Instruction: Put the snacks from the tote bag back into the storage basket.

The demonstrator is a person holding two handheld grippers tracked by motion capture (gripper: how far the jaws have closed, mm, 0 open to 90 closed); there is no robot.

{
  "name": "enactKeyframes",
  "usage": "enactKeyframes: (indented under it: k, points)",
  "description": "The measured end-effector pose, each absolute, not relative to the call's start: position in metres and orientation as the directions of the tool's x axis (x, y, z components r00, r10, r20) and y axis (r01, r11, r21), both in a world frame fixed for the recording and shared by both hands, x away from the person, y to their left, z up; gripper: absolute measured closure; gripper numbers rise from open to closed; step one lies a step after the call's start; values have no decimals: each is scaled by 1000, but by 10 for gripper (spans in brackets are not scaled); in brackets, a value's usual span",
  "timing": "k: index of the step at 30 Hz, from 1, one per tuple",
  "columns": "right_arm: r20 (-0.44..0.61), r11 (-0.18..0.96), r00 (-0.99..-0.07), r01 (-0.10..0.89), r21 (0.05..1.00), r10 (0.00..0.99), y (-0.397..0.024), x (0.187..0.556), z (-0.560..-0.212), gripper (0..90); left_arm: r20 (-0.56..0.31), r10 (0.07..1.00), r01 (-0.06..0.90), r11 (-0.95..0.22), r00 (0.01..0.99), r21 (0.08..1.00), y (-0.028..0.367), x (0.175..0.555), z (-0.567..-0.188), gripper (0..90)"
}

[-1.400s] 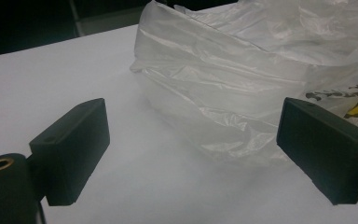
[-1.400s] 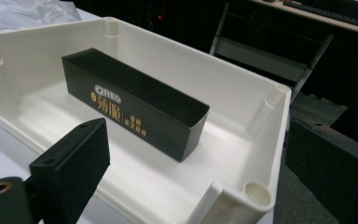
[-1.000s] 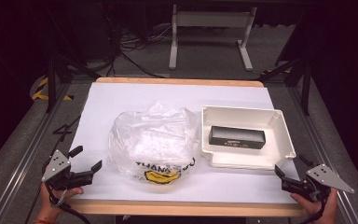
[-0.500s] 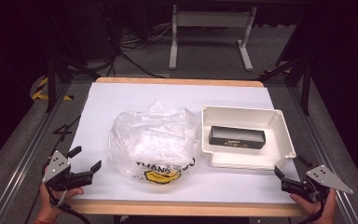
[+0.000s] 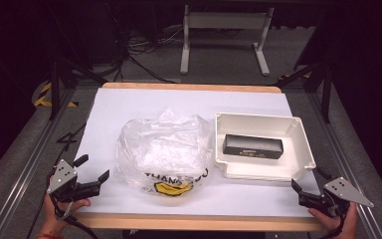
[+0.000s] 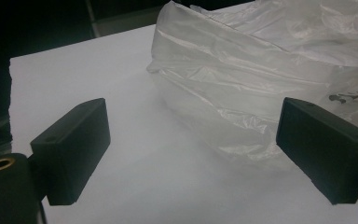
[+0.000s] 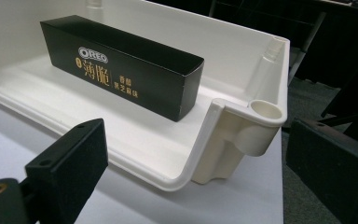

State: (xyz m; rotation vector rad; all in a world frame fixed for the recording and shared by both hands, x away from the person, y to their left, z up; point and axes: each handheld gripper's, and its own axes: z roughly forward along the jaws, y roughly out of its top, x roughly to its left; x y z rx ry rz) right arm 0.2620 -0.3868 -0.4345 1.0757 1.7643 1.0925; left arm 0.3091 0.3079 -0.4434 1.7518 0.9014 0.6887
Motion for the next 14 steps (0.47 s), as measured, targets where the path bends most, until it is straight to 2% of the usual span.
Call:
enactKeyframes:
  k: [14]
  points:
    - [-182,280,-336,271,921,924,-387,262,-436,61,11,821,252,-188,570,949,312,311,-444,108]
